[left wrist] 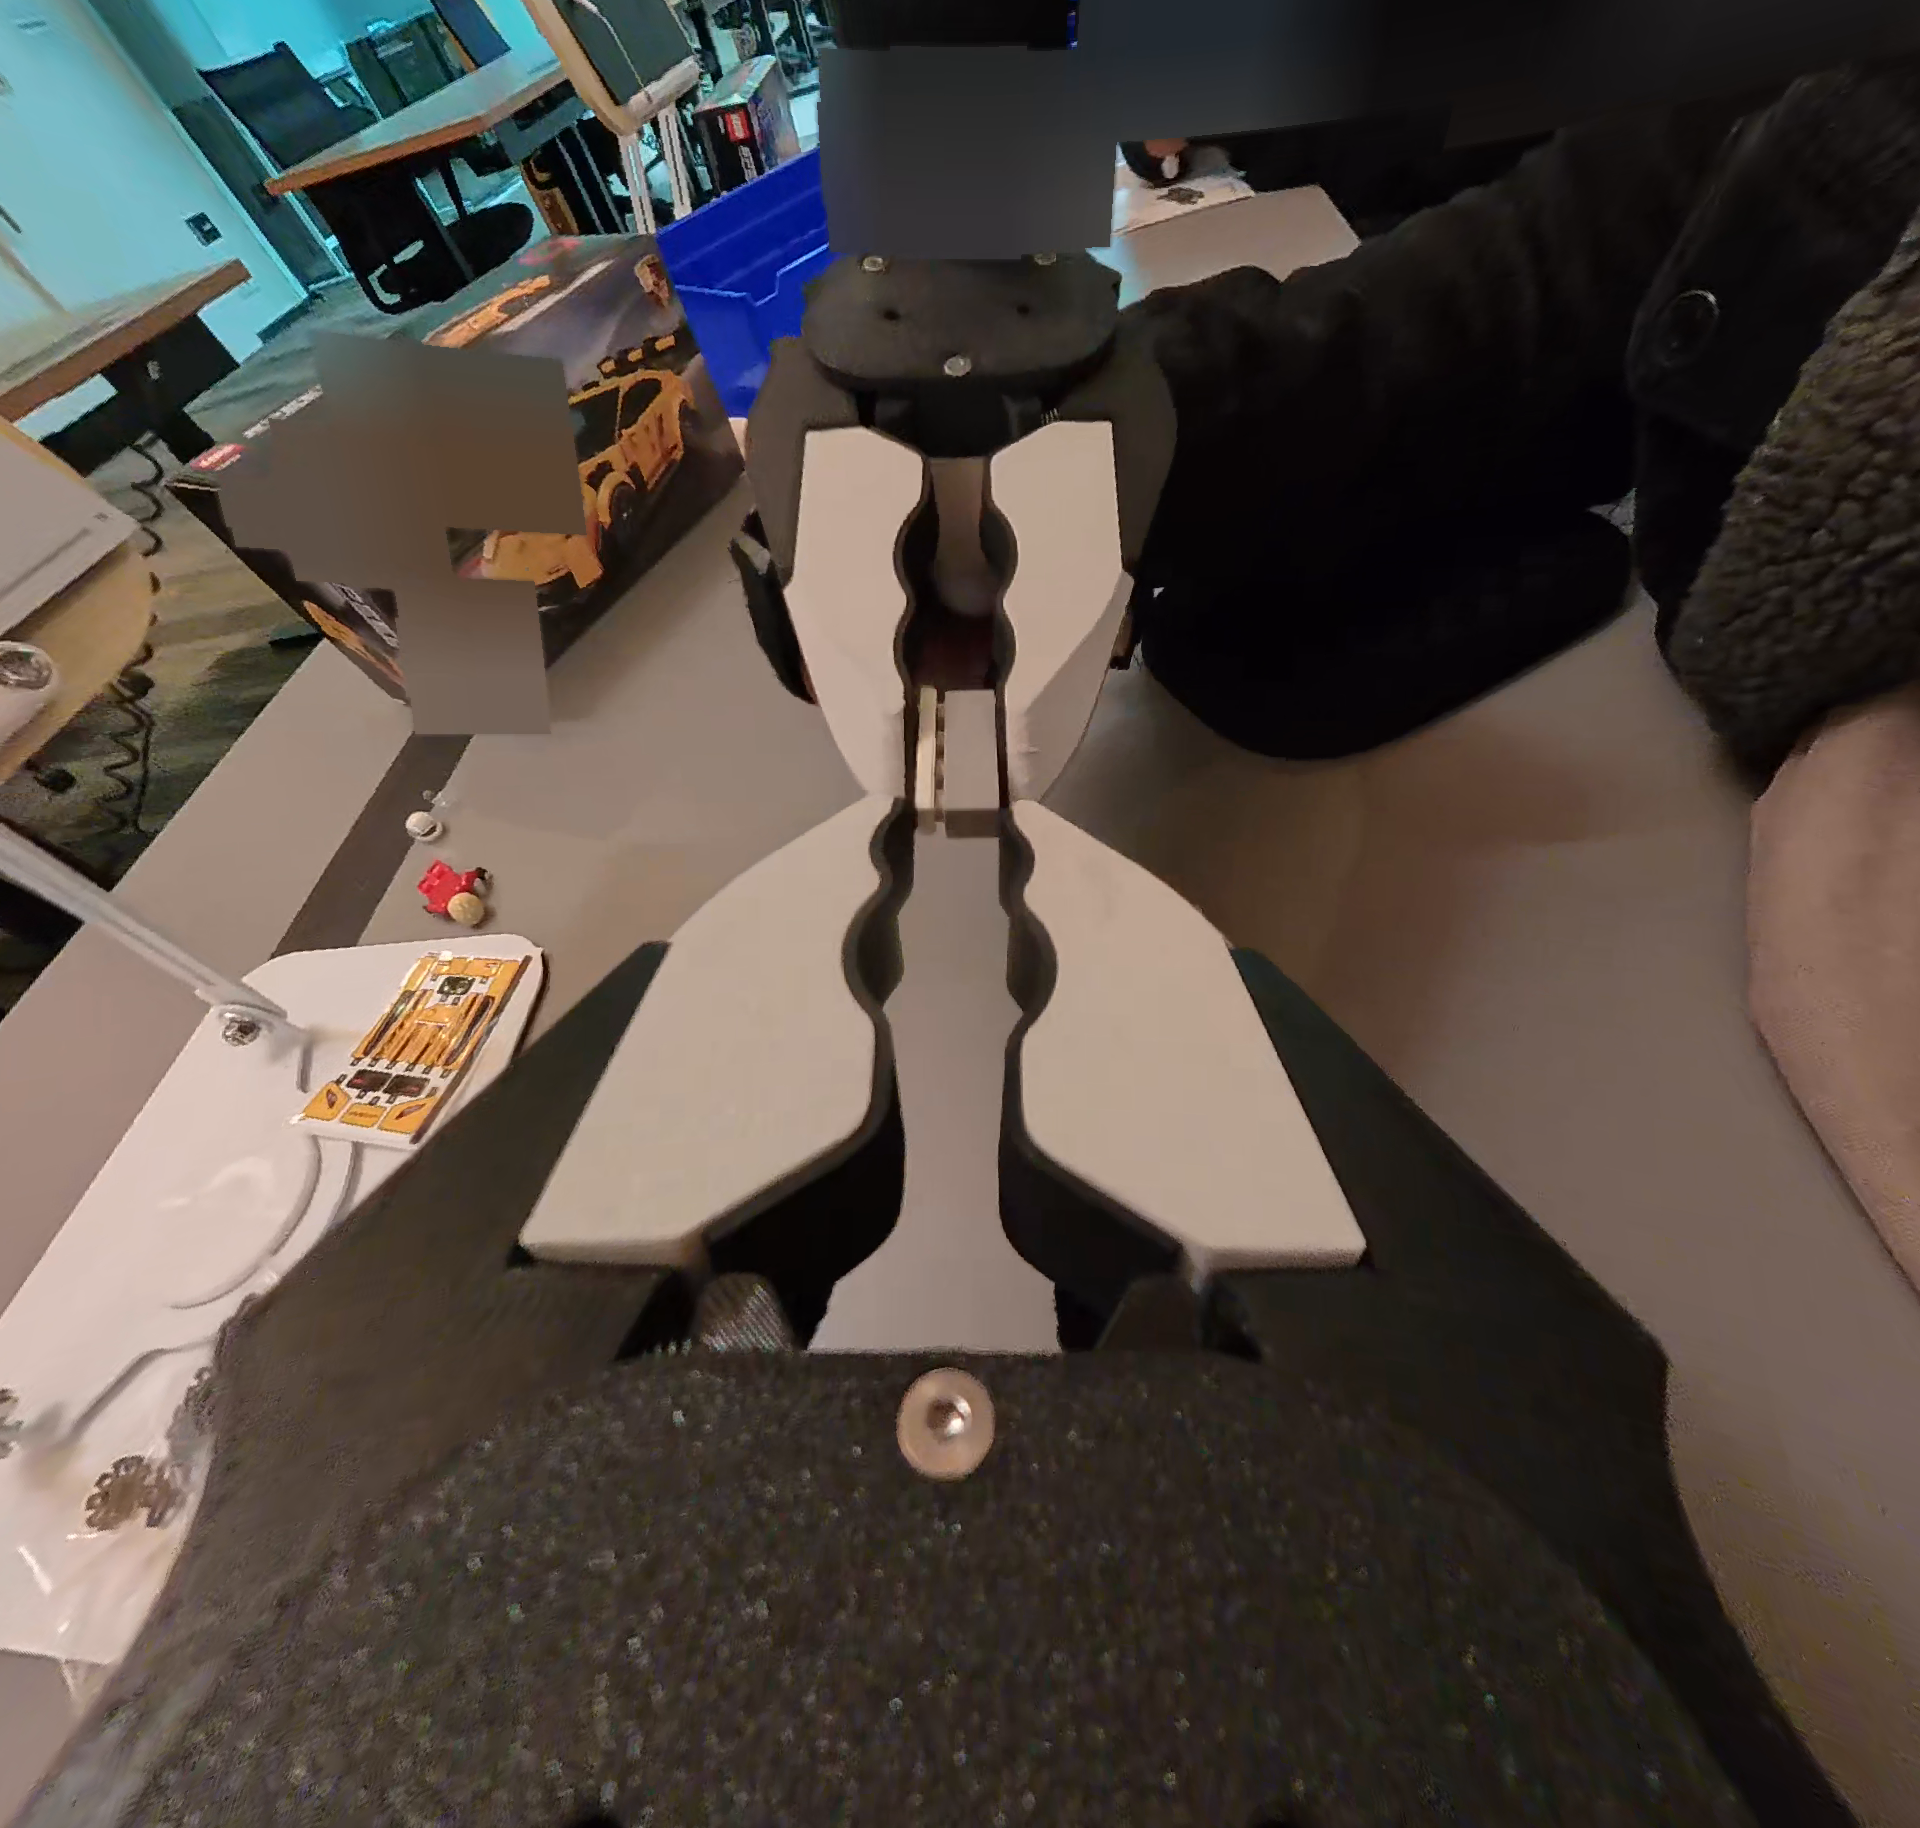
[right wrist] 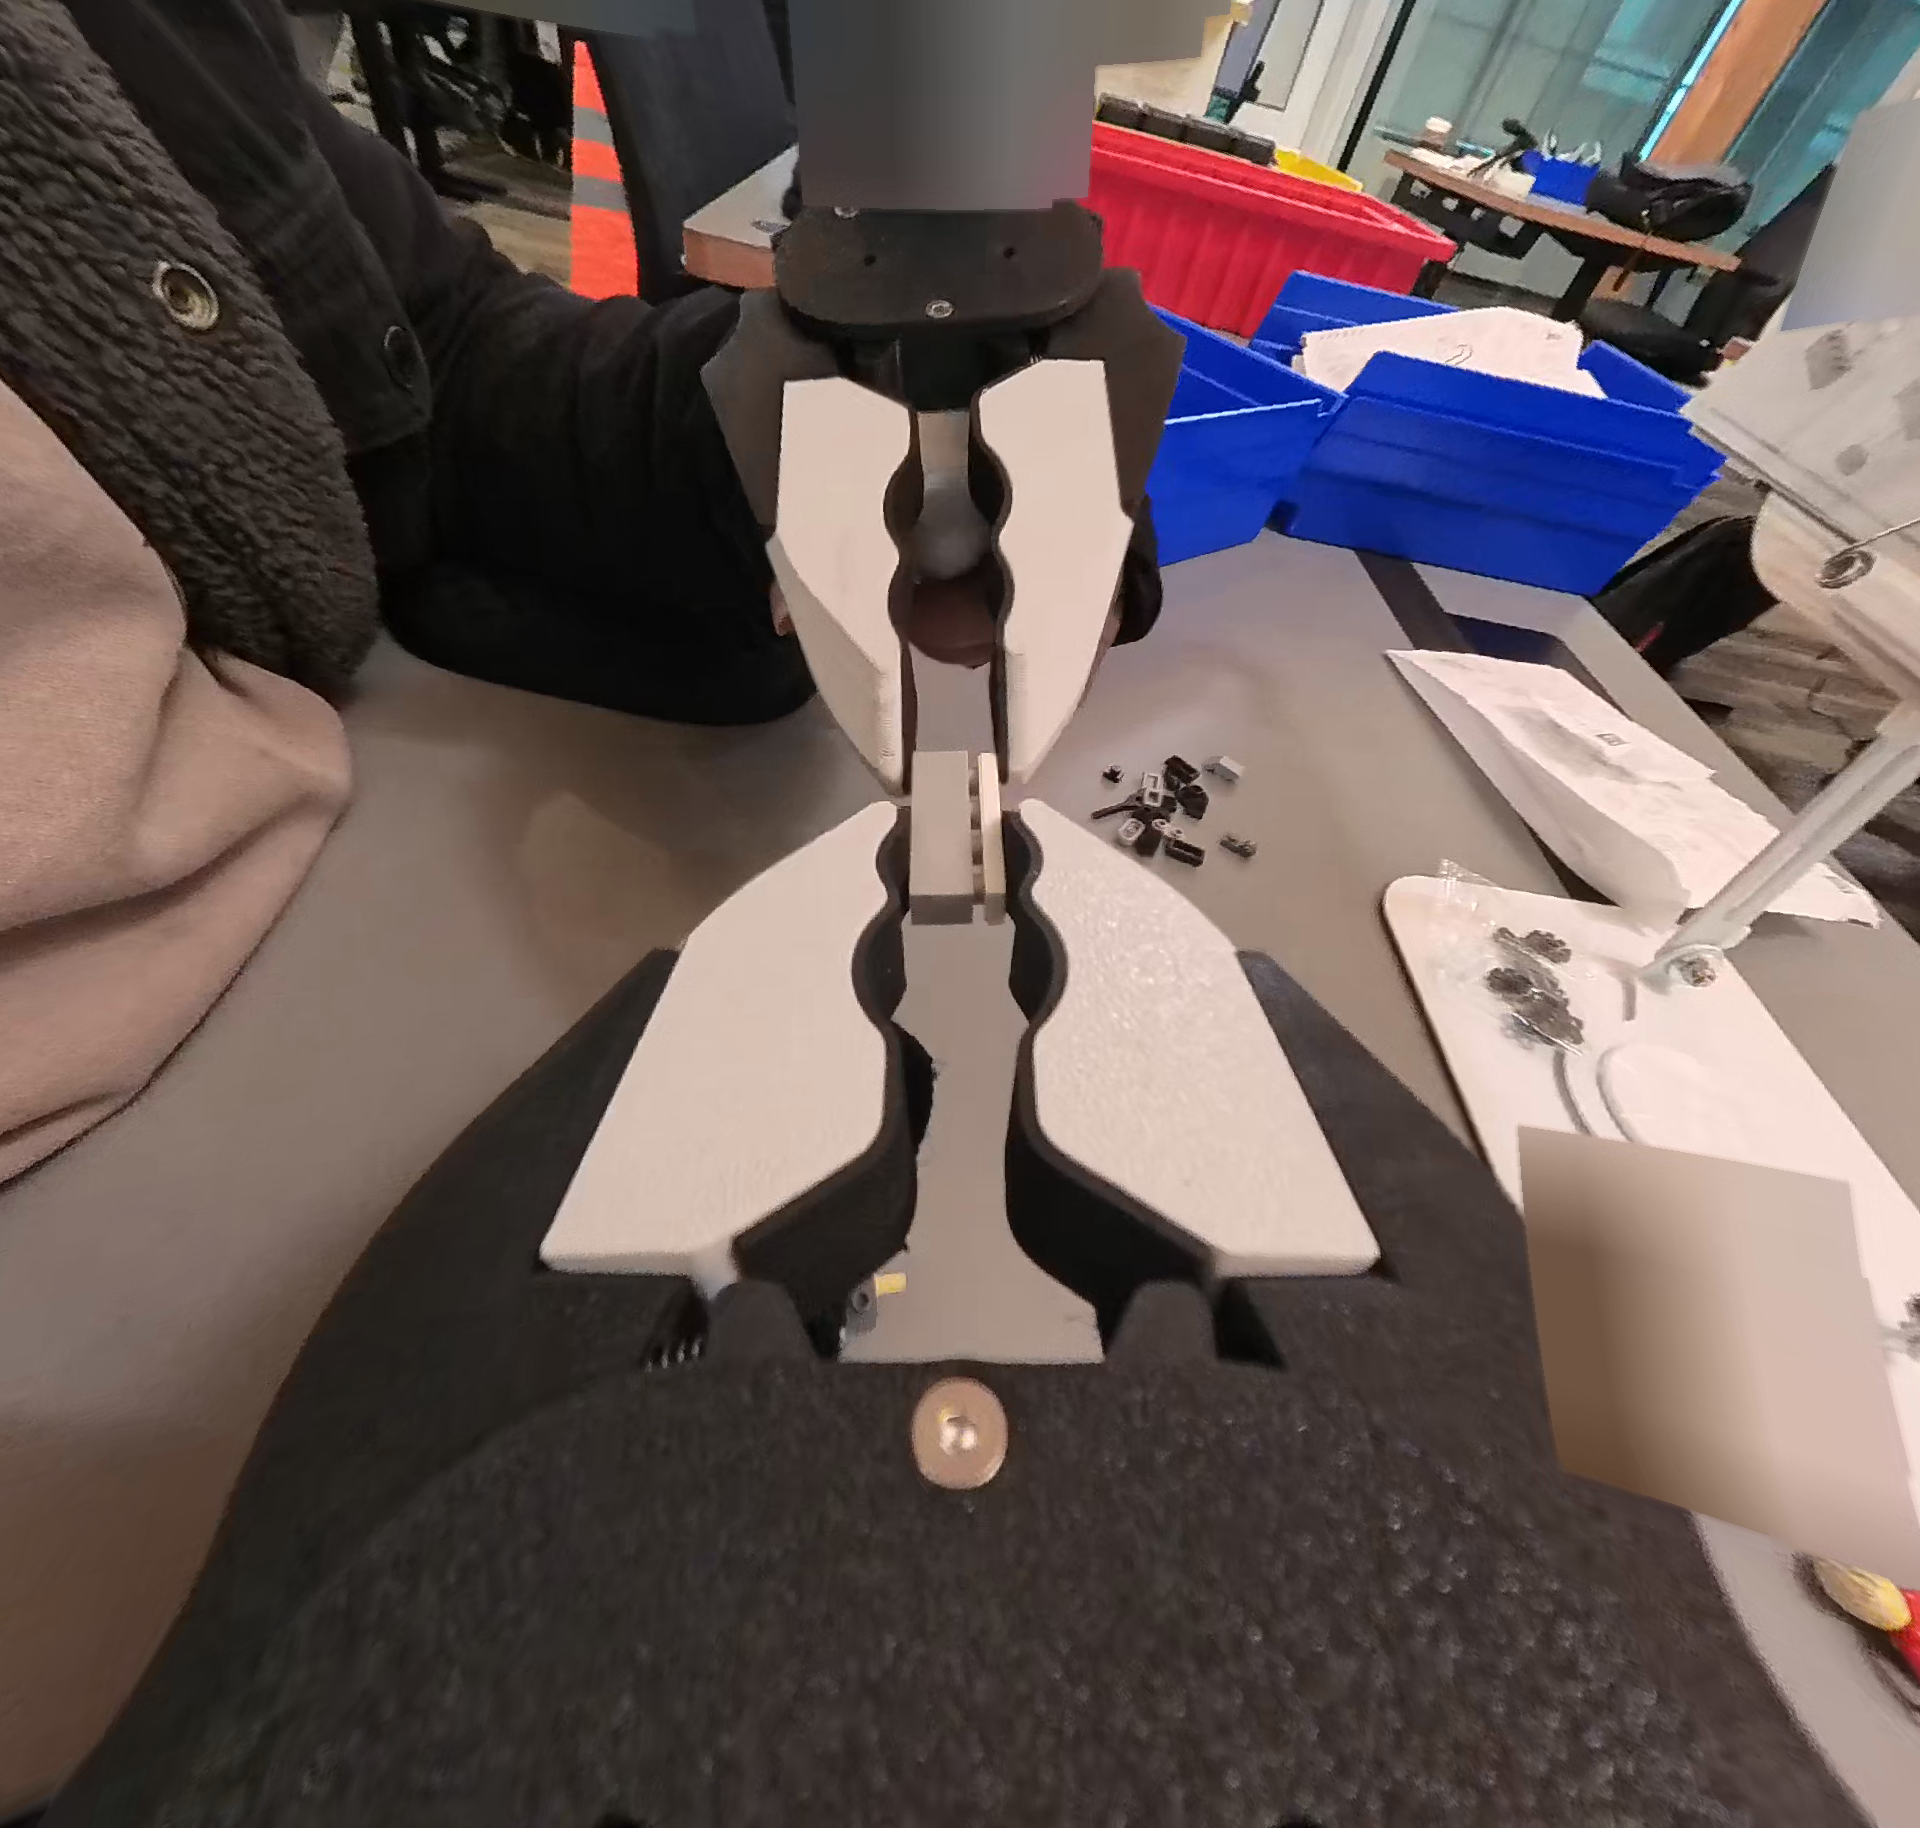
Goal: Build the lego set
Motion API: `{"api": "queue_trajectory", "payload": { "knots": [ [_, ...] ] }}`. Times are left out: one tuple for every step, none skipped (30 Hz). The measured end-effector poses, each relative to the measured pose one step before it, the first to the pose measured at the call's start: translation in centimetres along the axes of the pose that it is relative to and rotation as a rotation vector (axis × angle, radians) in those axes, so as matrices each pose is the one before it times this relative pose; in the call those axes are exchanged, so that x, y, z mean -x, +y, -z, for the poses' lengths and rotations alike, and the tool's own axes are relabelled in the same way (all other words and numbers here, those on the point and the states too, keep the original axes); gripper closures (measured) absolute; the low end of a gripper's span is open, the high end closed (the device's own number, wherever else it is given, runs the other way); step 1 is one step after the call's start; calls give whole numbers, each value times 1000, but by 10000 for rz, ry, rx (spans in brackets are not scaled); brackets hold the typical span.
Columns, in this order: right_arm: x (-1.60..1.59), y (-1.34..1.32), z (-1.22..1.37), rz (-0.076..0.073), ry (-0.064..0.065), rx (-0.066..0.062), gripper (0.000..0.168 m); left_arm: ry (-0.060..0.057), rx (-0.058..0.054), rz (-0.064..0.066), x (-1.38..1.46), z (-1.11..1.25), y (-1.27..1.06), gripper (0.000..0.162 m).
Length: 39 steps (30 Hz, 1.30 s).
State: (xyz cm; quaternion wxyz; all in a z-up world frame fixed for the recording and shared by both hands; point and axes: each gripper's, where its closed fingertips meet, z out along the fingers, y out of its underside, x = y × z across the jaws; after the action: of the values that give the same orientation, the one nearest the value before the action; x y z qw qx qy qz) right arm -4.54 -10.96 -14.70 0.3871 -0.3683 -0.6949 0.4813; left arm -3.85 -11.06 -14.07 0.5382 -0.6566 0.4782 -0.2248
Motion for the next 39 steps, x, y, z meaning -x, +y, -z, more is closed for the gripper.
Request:
{"api": "queue_trajectory", "payload": {
  "knots": [
    [189,33,-66,21,-103,19,153,61,-6,-55,-194,-92,-9,147],
    [162,2,-45,0,-88,2,153,111,-14,11,-184,-42,6,147],
    [76,-11,-8,12,-49,-23,153,54,-34,20,-58,6,-7,146],
    [26,-36,-1,-6,-17,-32,153,61,-39,9,-84,20,-24,148],
    [113,-34,-15,-3,-68,-23,153,49,-16,-11,-93,28,-16,147],
    [81,-35,-11,-22,-46,-28,153,33,1,-22,-81,26,-24,147],
    [50,-13,-7,-14,-31,-10,153,25,11,2,-47,24,-5,147],
    [23,-4,-8,14,-12,1,153,29,0,32,-22,11,13,147],
    [7,-30,-12,24,10,-9,153,-6,-22,27,37,36,-11,148],
    [-15,-18,-32,10,31,6,153,19,-27,16,14,39,-4,148],
    [-30,16,-16,17,41,42,153,28,0,40,17,31,28,148],
    [-28,39,-13,55,49,60,153,15,18,37,24,21,62,148],
    [-74,-1,13,90,80,4,153,-34,6,-2,63,17,16,148],
    [-57,-55,63,98,58,-27,152,-19,-2,1,31,33,-32,148],
    [-8,-76,89,60,15,-21,152,8,11,16,-2,45,-12,148],
    [-30,-20,65,34,20,18,152,-7,7,-9,21,79,-30,148],
    [-63,-55,46,63,54,9,152,-25,-2,-22,43,74,-32,148],
    [-36,-90,40,80,54,-32,152,-1,-23,8,13,59,-54,148],
    [31,-71,15,64,5,-11,152,36,2,29,-27,35,-10,148],
    [-24,-14,-10,89,61,27,152,3,4,18,13,38,2,149],
    [32,-84,-2,145,40,0,153,39,-12,19,-38,43,-25,148],
    [63,-110,-20,112,7,21,153,73,-48,57,-68,78,-65,148],
    [-3,-124,-18,44,44,50,155,43,-74,50,-23,87,-112,149],
    [8,-103,-8,71,46,68,154,51,-62,50,-37,88,-100,148],
    [17,-60,-15,53,58,84,154,37,-32,28,-48,63,-75,148],
    [30,-87,17,24,48,27,154,25,-49,7,-52,47,-104,148],
    [47,-101,35,-40,-12,-11,154,31,-58,4,-77,25,-114,148],
    [67,-105,27,-57,-34,-18,154,37,-66,-17,-88,28,-125,149],
    [69,-116,12,-32,-29,-36,154,30,-101,-29,-77,40,-139,149],
    [0,-77,28,5,-6,-19,154,-13,-100,-42,-24,17,-127,149],
    [-13,34,21,10,-14,29,154,-40,-35,-90,-7,-30,-39,149],
    [-7,61,46,4,-32,11,154,-74,-13,-122,3,-61,-3,149],
    [-53,-21,47,23,14,-75,154,-90,-64,-111,38,-50,-66,149],
    [55,-62,31,0,-58,-87,154,-10,-63,-62,-41,-15,-74,149],
    [45,-35,1,15,-38,-39,155,2,-17,-61,-45,-2,-7,149],
    [14,4,-33,64,13,-36,155,-35,46,-121,6,25,49,149],
    [-50,30,-63,30,59,-32,155,-58,118,-137,58,42,101,148],
    [-72,56,-63,9,62,-9,155,-47,132,-101,70,44,108,148],
    [-93,117,-41,48,73,76,155,-52,106,-77,96,8,164,148]
  ]
}}
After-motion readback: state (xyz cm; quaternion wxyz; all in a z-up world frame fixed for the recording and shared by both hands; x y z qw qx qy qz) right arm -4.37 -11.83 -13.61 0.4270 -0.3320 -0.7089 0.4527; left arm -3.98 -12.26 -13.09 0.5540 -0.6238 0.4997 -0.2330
